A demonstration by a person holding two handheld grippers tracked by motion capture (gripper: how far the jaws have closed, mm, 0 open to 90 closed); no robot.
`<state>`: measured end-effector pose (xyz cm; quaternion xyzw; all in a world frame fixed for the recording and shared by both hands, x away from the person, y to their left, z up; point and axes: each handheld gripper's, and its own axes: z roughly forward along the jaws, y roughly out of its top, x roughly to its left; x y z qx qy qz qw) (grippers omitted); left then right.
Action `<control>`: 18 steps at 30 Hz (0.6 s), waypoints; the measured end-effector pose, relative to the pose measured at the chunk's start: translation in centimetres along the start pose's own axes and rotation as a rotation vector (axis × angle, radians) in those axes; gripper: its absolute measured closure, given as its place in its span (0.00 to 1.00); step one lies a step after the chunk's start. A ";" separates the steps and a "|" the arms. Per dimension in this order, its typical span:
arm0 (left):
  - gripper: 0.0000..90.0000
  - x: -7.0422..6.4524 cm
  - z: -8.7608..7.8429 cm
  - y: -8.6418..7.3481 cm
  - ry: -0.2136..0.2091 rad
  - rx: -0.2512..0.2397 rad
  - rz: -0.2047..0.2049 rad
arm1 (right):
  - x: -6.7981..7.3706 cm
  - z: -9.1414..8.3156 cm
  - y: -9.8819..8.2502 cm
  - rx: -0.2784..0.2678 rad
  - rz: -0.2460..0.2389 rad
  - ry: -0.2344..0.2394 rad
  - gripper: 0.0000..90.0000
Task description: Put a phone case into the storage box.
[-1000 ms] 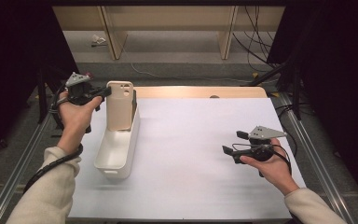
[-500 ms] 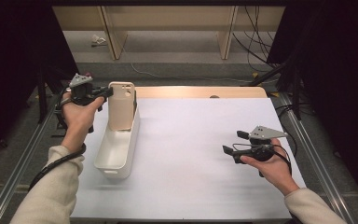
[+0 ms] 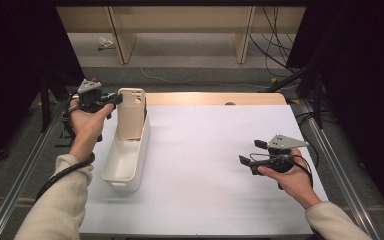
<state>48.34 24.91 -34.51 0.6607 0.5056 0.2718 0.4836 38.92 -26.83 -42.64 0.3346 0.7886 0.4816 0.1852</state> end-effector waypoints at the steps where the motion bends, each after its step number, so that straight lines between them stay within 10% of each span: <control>1: 0.92 0.0 0.1 0.0 0.000 -0.001 -0.002 | 0.0 0.0 0.0 0.001 0.001 0.001 0.18; 18: 0.92 0.8 1.2 -1.0 0.020 0.026 -0.010 | -0.1 0.0 0.0 -0.002 0.006 0.000 0.18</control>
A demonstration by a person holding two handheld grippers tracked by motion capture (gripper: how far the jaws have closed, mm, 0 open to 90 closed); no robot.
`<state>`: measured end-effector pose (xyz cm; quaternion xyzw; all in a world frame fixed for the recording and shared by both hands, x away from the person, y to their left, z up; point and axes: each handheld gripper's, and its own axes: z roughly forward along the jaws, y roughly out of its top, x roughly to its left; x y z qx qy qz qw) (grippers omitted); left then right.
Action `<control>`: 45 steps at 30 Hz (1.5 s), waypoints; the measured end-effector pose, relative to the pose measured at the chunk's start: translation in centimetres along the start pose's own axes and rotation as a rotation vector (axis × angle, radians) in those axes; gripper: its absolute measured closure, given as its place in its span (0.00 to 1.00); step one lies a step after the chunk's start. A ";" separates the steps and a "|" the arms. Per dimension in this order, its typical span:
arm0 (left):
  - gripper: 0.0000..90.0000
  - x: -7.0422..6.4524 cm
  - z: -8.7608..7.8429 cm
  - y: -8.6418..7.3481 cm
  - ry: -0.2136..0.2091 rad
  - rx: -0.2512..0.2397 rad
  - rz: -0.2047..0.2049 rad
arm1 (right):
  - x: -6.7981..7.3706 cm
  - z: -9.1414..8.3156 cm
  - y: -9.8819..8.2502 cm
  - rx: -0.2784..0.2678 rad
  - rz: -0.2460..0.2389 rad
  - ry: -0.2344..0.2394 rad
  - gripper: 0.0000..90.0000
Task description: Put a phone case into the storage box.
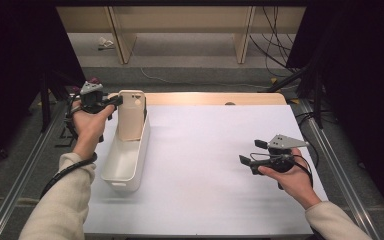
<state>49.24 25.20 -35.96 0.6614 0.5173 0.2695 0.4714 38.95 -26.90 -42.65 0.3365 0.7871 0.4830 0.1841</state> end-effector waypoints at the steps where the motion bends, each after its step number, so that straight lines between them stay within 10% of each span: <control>1: 0.92 0.0 0.1 -0.1 0.002 0.003 0.000 | 0.0 0.0 0.0 0.000 0.000 0.000 0.19; 45: 0.92 0.8 2.2 -1.5 0.021 0.055 -0.028 | -0.1 0.1 0.0 -0.004 0.004 -0.001 0.19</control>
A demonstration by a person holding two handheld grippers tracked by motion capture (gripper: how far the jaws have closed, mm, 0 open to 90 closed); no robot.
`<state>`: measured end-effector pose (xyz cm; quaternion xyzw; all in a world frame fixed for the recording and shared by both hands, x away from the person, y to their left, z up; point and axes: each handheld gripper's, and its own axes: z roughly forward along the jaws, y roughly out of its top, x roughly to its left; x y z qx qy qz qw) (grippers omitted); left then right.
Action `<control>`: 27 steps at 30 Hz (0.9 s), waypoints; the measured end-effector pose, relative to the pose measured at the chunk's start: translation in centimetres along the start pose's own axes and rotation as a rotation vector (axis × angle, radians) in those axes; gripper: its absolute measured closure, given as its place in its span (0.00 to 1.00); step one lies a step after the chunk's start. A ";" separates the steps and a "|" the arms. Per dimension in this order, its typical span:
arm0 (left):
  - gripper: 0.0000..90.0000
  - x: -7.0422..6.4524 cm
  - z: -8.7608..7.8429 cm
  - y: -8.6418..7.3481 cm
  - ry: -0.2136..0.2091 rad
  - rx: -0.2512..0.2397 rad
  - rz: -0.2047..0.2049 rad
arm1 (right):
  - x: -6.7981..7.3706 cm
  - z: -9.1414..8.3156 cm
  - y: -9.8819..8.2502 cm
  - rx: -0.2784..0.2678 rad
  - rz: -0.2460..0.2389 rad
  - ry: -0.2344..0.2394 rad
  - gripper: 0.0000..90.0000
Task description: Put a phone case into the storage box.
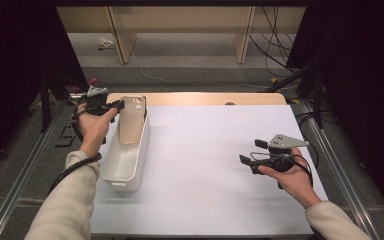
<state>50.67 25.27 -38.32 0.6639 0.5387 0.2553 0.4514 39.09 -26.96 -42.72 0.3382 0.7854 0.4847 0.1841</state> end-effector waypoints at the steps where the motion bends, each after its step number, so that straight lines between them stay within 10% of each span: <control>1: 0.92 0.0 0.1 0.0 -0.001 0.002 0.000 | 0.0 0.0 0.0 0.000 0.000 0.000 0.19; 27: 0.91 0.4 1.3 -0.6 0.018 0.033 -0.005 | 0.0 0.0 0.0 0.001 -0.002 0.002 0.19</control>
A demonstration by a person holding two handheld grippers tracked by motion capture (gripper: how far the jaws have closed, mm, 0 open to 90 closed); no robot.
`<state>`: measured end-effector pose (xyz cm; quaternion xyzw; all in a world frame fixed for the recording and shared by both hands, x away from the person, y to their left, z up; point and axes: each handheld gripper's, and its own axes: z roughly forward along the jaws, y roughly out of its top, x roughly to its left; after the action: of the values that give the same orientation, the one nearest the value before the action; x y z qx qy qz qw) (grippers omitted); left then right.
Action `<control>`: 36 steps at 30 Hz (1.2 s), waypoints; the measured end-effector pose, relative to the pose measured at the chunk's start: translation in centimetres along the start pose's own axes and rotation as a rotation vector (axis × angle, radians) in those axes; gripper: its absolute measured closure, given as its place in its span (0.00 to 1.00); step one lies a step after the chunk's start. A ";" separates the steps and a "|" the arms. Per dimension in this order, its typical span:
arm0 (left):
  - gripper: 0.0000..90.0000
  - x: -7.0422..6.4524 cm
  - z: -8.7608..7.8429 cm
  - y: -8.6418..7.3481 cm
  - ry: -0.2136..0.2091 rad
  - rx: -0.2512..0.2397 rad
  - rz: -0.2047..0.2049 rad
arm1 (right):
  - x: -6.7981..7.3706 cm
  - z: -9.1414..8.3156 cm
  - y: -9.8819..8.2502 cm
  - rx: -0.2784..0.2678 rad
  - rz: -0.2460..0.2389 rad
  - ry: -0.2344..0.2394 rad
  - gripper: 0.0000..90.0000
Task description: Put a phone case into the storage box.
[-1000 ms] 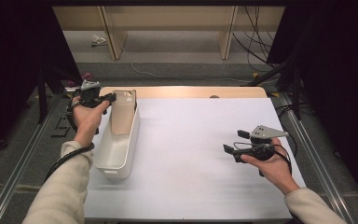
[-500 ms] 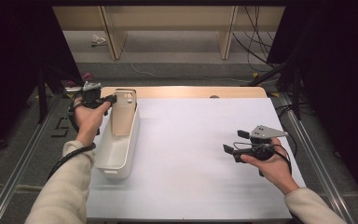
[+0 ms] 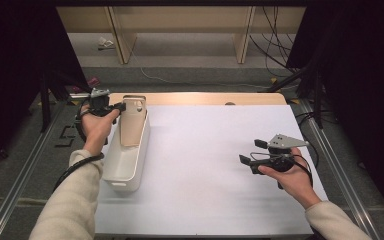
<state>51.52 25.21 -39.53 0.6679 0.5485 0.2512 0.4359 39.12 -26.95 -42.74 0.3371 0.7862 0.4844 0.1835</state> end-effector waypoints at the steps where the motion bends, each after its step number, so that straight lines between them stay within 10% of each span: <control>1: 0.91 0.0 0.0 0.0 0.001 0.000 0.000 | 0.0 0.0 0.0 0.001 0.000 -0.001 0.19; 36: 0.88 0.3 1.2 0.0 0.083 0.037 0.049 | 0.0 0.0 0.0 0.001 -0.002 -0.001 0.19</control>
<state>52.57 25.13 -40.11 0.6779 0.5544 0.2791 0.3939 39.12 -26.98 -42.77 0.3366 0.7867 0.4835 0.1841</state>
